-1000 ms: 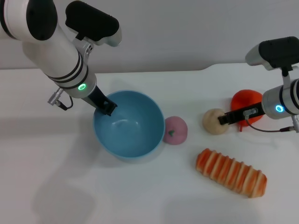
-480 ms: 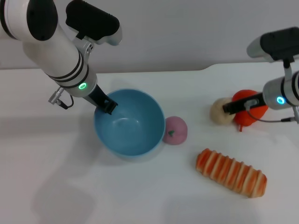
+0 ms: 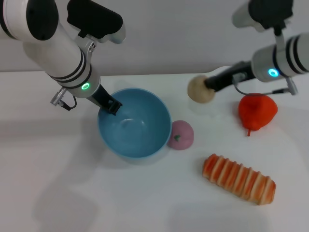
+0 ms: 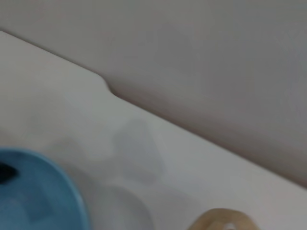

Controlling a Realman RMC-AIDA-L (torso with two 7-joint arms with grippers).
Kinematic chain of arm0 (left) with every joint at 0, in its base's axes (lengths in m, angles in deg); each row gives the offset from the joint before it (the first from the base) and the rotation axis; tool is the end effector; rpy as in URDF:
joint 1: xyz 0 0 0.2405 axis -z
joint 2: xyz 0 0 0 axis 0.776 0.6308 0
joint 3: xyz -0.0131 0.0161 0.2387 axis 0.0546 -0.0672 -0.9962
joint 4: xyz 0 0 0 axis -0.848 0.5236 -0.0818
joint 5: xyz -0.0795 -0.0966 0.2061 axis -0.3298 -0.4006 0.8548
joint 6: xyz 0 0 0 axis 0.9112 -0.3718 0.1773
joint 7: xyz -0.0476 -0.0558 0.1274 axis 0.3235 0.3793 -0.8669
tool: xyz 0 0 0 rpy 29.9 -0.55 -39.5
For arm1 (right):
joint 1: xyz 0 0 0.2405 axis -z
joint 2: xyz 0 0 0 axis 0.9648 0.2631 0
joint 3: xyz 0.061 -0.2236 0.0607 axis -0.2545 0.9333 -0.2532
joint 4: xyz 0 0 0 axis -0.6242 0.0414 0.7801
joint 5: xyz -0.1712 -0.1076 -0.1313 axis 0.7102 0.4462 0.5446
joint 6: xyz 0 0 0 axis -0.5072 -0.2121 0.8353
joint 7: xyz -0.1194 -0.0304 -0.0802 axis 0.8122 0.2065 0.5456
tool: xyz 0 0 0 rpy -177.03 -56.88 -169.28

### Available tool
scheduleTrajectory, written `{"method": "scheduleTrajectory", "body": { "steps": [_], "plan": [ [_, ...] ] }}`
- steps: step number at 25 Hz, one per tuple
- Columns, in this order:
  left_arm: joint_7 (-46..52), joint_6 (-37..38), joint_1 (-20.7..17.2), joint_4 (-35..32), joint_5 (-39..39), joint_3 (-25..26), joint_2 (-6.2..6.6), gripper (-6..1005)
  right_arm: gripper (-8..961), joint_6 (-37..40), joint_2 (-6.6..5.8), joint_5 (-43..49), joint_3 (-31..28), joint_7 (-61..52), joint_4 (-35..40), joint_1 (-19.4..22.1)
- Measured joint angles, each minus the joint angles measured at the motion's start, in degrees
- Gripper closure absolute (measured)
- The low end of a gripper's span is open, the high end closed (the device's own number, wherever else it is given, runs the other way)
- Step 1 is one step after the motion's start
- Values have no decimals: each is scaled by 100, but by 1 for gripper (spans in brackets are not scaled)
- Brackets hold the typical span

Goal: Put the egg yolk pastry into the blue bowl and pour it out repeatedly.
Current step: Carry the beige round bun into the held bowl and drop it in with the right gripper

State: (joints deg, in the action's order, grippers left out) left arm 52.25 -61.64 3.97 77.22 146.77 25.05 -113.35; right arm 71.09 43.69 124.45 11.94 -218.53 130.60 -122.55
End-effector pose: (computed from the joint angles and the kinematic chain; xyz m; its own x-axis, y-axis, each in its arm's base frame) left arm -0.1557 0.4548 -0.0492 0.6776 0.7230 -0.1343 0.4910 -0.5808 -0.6493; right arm 0.1749 0.4678 -0.0184 0.7704 -0.6148 -0.1689 -0.6031 -0.6168 -0.5057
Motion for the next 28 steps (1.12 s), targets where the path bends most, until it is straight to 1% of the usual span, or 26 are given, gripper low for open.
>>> {"method": "scheduleTrajectory", "body": {
  "steps": [5, 12, 21, 28],
  "plan": [
    [0, -16, -11, -5, 0, -26, -3, 999, 907, 248, 8, -196, 471, -20, 475, -112],
    [0, 2, 2, -69, -23, -61, -19, 999, 880, 589, 19, -828, 1050, -36, 940, -256],
    [0, 45, -28, -71, -128, -90, -12, 1000, 847, 649, 16, -1467, 1694, -53, 885, -334],
    [0, 87, -51, -71, -133, -91, -2, 1000, 821, 624, -3, -1717, 1710, -88, 659, -335]
  ]
}}
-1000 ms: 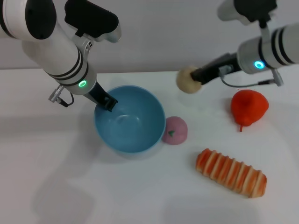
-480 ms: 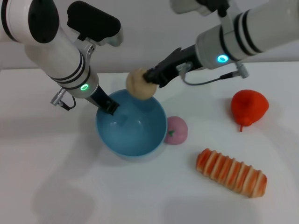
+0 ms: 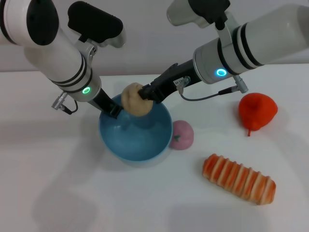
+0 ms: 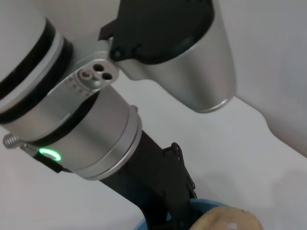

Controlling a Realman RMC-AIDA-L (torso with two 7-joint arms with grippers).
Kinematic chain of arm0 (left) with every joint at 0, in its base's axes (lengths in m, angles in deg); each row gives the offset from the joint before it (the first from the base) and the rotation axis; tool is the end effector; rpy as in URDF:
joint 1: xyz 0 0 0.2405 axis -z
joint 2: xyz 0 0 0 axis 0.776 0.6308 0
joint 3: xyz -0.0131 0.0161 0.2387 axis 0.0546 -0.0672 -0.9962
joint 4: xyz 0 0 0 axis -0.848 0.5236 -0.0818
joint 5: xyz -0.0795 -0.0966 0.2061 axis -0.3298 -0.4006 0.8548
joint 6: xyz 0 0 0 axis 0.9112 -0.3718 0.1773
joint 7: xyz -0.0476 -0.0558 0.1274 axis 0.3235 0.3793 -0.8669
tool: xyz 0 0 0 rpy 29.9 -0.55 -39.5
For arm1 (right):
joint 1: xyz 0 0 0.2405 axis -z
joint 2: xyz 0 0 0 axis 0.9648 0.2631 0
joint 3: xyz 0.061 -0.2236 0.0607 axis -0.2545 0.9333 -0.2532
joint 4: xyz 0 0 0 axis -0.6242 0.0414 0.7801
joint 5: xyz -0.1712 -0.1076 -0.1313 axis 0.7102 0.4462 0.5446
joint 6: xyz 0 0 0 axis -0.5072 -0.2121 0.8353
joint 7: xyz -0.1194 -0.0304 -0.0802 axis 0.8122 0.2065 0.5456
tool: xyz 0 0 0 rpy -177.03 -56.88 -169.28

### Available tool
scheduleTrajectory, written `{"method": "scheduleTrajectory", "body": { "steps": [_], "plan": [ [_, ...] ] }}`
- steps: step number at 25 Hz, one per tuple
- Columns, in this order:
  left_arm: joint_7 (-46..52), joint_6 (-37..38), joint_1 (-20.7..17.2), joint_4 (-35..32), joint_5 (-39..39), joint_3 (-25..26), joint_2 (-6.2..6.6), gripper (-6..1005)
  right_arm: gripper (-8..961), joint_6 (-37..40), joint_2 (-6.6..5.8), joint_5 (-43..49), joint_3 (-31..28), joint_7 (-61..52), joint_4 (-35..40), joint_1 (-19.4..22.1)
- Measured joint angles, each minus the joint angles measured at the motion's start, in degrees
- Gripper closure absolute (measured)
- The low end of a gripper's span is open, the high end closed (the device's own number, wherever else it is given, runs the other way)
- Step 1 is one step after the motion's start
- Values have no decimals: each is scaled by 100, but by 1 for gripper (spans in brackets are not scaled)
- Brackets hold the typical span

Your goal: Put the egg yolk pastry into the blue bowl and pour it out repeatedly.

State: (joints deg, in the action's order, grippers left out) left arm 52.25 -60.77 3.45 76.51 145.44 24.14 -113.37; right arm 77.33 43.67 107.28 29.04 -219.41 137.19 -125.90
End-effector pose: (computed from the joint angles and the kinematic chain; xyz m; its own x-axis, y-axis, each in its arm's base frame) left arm -0.1603 0.4519 -0.0541 0.6726 0.7282 -0.1313 0.5037 -0.5806 -0.6397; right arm 0.0733 0.4334 -0.0660 0.8769 -0.4651 -0.1214 -0.4802 -0.8372 -0.2618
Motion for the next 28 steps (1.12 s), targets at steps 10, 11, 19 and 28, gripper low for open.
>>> {"method": "scheduleTrajectory", "body": {
  "steps": [10, 11, 19, 28],
  "plan": [
    [0, 36, -13, 0, -7, 0, 1, 999, 701, -58, -1, -68, -1, -12, -76, 20],
    [0, 47, -13, 0, -7, 0, 0, 999, 655, -59, -3, -69, -14, -10, -68, 39],
    [0, 99, -12, 64, -18, 1, -3, 1000, 491, -39, -34, 74, -685, 79, 174, 449],
    [-36, 681, 25, 90, -10, 1, 13, 999, 429, -771, -4, -978, -2004, 2788, 342, 1764]
  ]
}}
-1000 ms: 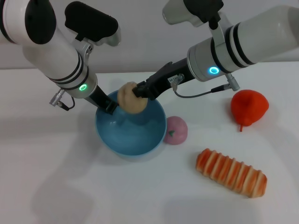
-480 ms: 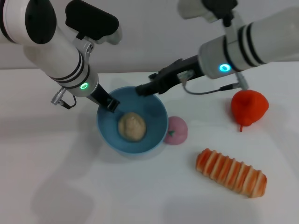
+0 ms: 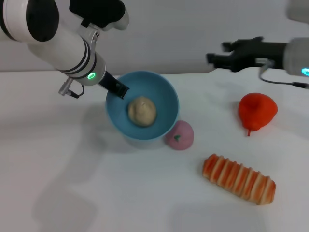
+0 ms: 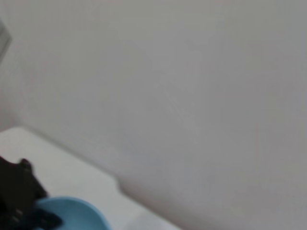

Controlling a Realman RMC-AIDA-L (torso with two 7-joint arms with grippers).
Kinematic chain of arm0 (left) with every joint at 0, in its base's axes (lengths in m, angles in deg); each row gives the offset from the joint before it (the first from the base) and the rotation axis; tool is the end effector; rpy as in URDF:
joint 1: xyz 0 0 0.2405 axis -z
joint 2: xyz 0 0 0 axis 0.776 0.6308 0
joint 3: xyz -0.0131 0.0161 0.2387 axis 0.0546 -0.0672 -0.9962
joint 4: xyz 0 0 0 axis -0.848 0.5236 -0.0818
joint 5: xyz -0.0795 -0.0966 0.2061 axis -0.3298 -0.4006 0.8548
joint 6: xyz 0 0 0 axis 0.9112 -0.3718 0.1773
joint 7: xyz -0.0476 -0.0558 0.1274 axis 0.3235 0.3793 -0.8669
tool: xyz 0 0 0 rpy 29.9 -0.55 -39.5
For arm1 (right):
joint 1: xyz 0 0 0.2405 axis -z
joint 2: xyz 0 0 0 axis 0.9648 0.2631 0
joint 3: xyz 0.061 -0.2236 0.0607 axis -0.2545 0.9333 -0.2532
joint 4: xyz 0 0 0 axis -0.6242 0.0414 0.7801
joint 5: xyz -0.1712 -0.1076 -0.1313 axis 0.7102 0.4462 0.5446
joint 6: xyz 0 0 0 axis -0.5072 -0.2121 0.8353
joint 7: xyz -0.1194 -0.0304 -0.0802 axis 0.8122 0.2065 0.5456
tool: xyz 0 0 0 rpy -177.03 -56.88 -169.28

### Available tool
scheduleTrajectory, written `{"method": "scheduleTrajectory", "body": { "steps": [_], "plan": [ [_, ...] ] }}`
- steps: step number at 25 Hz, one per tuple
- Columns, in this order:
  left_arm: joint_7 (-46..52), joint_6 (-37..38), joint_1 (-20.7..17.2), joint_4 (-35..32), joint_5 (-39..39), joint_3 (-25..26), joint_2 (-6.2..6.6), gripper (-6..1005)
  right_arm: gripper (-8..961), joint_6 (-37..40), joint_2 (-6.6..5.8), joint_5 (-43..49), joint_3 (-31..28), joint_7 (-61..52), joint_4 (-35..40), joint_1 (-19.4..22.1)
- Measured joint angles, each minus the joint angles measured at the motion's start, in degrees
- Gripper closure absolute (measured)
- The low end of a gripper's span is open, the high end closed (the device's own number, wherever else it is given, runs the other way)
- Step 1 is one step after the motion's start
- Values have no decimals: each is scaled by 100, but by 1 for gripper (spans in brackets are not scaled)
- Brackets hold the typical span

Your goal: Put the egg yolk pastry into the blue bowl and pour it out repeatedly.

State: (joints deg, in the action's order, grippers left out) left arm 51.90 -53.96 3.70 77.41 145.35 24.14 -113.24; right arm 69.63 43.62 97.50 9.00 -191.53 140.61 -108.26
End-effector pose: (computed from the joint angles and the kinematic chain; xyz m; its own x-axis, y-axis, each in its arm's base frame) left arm -0.1445 0.4691 -0.0496 0.7456 0.6651 -0.0418 0.4739 -0.5733 -0.6684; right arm 0.1946 0.4495 0.0297 0.8279 -0.3555 -0.4337 -0.5494 -0.6695 -0.4999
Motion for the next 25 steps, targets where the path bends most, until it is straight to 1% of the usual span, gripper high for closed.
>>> {"method": "scheduleTrajectory", "body": {
  "steps": [4, 7, 8, 11, 12, 15, 20, 22, 23, 24, 25],
  "plan": [
    [-25, 103, 29, 1, 20, 0, 0, 999, 429, -471, -4, -1218, -13, 1510, -64, 730],
    [-37, 240, 51, 16, 32, 0, 0, 999, 429, -678, -3, -1967, -23, 2550, -182, 1180],
    [-44, 307, 53, 23, 35, -5, 0, 999, 429, -705, -6, -2448, -63, 3166, -292, 1461],
    [-51, 492, 71, 34, 42, -44, 5, 1000, 429, -700, -9, -3079, -159, 3750, -542, 1741],
    [-51, 591, 84, 42, 43, -75, 7, 1000, 429, -700, -9, -3079, -159, 3750, -542, 1741],
    [-52, 767, 110, 85, 46, -114, 9, 1000, 429, -643, -18, -3442, -231, 4092, -902, 1892],
    [-52, 1295, 157, 164, 43, -296, 3, 1000, 429, -625, -14, -3617, -640, 4350, -1496, 1985],
    [-52, 1699, 145, 243, 35, -490, -2, 1000, 429, -584, -18, -3924, -739, 4678, -1784, 1982],
    [-50, 2027, 118, 315, 36, -686, -11, 1000, 429, -557, -23, -4178, -766, 4942, -1936, 1981],
    [-50, 2027, 118, 315, 36, -686, -11, 1000, 429, -508, -23, -4463, -772, 5251, -2085, 1982],
    [-46, 2216, 104, 367, 37, -795, -14, 1000, 429, -454, -22, -4720, -773, 5520, -2212, 1984]
  ]
}}
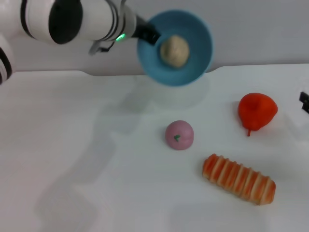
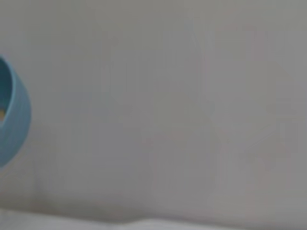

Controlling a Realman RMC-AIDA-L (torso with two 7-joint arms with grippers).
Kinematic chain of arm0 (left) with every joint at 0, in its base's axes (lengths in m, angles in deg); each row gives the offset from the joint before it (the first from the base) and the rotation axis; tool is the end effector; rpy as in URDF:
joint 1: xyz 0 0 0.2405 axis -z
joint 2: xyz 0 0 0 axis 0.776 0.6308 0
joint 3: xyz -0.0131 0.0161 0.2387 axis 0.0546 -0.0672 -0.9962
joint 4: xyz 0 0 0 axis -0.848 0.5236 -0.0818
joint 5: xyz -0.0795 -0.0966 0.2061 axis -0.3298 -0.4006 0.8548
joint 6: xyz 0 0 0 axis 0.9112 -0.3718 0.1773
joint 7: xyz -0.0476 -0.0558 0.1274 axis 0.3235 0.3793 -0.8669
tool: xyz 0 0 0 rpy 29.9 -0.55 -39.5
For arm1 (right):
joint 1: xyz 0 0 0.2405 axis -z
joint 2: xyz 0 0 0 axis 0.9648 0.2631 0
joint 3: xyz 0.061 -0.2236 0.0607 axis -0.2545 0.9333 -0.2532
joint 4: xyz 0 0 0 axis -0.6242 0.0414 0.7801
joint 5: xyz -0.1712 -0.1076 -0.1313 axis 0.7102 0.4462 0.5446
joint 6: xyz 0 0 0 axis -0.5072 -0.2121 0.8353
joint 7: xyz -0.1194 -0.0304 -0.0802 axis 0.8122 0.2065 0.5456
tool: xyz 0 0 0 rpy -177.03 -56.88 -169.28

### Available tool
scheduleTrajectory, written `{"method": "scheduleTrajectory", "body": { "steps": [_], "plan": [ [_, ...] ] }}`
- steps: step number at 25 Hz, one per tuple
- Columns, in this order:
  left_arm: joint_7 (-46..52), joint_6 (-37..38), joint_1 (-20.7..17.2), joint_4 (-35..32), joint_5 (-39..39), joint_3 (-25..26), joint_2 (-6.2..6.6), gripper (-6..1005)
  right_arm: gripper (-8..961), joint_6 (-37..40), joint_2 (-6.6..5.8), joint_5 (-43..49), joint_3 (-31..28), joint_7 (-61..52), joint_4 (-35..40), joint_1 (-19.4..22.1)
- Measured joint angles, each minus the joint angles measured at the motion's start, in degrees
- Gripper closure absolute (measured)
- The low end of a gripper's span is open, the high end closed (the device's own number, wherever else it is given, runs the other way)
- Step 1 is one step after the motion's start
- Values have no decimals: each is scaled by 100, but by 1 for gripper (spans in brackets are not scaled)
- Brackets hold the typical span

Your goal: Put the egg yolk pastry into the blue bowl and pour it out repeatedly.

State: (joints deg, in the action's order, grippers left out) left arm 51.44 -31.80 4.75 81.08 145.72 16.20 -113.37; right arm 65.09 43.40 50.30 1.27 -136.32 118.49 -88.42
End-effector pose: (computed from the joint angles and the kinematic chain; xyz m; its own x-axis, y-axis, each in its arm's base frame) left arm -0.0717 0.4978 -0.0521 0.9436 0.3112 0.1132 0.2854 -0.5907 -0.7547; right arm 0.3823 0.3440 0.0426 0.7351 -0.2436 -0.6327 -0.6779 -0.2817 -0.6791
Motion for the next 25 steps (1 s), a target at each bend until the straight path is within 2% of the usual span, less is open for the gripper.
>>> {"method": "scheduleTrajectory", "body": {
  "steps": [6, 9, 13, 20, 25],
  "plan": [
    [25, 1309, -135, 149, -6, -424, -18, 1000, 430, 675, -13, -1631, -1, 1490, -935, -37],
    [56, 2164, -295, 127, -31, -808, -39, 1000, 430, 875, -13, -2011, 0, 1880, -1183, -42],
    [68, 3192, -518, 234, -46, -1261, -66, 1000, 430, 1011, -9, -2110, -25, 2010, -1369, -36],
    [72, 4780, -653, 127, -318, -1786, -69, 999, 430, 1075, 1, -2122, -70, 2030, -1501, -31],
    [17, 5327, -671, 9, -746, -2110, -66, 999, 430, 1086, -6, -2126, -132, 2035, -1549, -6]
  ]
}}
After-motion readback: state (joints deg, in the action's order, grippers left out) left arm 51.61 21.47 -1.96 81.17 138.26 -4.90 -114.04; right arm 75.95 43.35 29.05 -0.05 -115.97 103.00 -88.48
